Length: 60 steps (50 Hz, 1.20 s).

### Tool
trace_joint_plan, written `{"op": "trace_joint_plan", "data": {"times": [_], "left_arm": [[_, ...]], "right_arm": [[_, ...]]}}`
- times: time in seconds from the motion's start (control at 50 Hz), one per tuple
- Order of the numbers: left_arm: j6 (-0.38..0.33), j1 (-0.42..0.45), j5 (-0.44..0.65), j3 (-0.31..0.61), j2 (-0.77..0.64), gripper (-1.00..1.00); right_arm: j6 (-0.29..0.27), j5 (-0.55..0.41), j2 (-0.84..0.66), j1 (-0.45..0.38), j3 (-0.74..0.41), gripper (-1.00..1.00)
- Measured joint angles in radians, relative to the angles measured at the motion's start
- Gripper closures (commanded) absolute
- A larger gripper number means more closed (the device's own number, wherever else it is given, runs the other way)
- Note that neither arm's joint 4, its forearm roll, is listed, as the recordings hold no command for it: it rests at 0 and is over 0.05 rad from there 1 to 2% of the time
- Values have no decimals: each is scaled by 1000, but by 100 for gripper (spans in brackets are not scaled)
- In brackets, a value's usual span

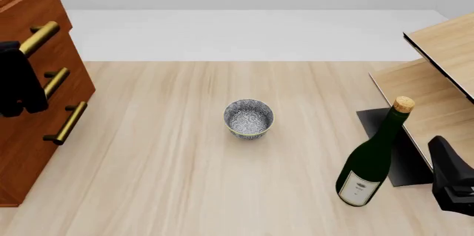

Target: Close the bottom drawer of the cabinet and open the top drawer.

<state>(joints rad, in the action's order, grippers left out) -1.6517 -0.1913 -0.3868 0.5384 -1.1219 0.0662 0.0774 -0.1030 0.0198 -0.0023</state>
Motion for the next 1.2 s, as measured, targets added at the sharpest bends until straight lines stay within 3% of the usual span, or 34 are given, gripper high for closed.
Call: {"op": "trace_joint_plan", "data": {"times": [1.2], "left_arm": [[14, 143, 55, 40, -15, 100]], "right_arm": [[14, 19, -21, 9, 0, -100]]}}
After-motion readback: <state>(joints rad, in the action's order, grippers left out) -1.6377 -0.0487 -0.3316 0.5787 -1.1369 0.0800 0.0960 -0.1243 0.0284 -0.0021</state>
